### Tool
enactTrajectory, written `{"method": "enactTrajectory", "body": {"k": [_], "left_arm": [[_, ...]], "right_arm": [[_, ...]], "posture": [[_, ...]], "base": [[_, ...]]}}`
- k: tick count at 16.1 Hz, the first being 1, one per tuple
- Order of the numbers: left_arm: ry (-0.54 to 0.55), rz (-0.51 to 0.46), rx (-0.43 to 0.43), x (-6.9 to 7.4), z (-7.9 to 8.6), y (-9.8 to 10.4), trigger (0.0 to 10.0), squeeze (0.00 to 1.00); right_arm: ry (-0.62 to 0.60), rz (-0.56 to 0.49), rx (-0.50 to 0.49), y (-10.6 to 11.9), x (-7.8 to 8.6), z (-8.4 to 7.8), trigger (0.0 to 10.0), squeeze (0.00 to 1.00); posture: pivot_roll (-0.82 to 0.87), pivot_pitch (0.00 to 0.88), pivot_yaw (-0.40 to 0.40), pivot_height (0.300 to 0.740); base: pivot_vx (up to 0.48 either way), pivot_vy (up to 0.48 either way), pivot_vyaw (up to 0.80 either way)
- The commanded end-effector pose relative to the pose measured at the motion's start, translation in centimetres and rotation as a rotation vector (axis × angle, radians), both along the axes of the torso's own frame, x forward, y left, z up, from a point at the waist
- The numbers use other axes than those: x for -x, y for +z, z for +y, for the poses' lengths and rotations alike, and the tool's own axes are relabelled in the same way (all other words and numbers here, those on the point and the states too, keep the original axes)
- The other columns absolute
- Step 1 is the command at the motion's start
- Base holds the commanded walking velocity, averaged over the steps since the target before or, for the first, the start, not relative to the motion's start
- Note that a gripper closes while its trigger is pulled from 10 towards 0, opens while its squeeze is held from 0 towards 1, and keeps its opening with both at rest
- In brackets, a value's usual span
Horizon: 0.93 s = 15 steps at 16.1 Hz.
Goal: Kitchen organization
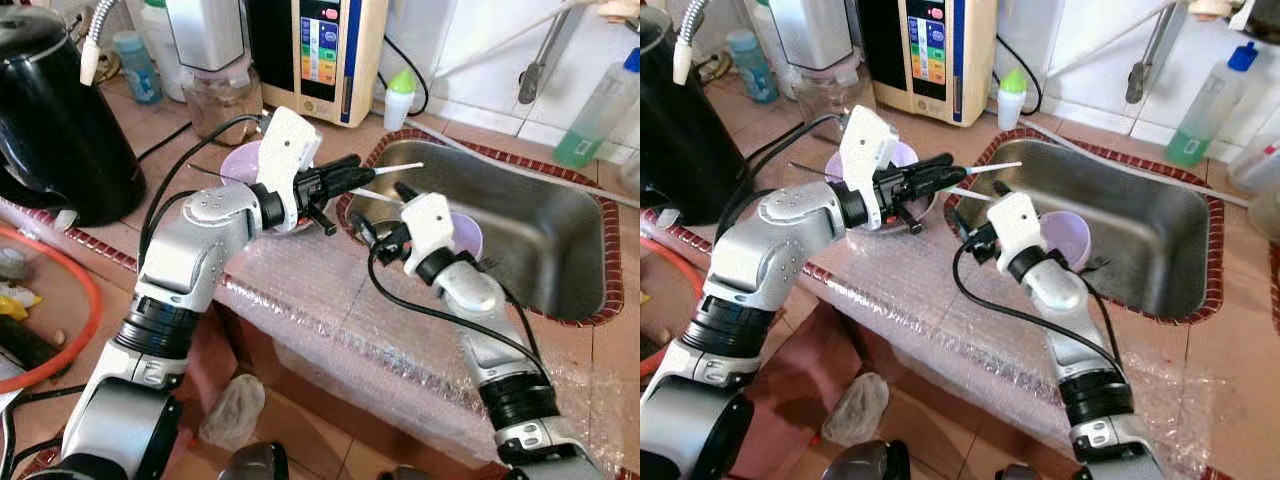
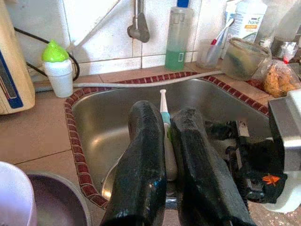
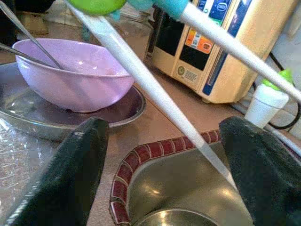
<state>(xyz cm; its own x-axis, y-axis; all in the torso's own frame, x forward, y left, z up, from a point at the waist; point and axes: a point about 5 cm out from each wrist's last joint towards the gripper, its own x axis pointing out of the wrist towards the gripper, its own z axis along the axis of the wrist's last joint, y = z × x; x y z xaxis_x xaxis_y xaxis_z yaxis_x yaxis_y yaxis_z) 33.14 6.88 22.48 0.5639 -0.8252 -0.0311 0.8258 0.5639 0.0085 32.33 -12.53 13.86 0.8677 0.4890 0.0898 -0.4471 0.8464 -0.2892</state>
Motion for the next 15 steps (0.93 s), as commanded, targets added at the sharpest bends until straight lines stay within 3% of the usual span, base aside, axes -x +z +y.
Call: {"method": "enactTrajectory", "body": {"k": [1,8,15], "left_arm": [[-0.006,-0.003,-0.019,0.3,-0.1,0.0,0.0,0.00],[-0.025,0.040,-0.055,1.0,-0.8,-1.6,0.0,0.00],[0.005,0.033,-0.085,0.6,-0.5,-2.2,0.0,0.00]], "right_arm": [[0.001,-0.004,0.004,0.2,-0.5,0.3,0.0,0.00],[-0.010,-0.001,-0.028,0.3,-1.2,0.3,0.0,0.00],[0.014,-0.008,-0.015,0.0,-1.0,0.1,0.0,0.00]], "posture": [[-0.03,0.023,0.062,0.740],[-0.03,0.029,0.055,0.740],[-0.03,0.033,0.061,0.740]], "base": [[0.000,0.000,0.00],[0.000,0.000,0.00],[0.000,0.000,0.00]]}}
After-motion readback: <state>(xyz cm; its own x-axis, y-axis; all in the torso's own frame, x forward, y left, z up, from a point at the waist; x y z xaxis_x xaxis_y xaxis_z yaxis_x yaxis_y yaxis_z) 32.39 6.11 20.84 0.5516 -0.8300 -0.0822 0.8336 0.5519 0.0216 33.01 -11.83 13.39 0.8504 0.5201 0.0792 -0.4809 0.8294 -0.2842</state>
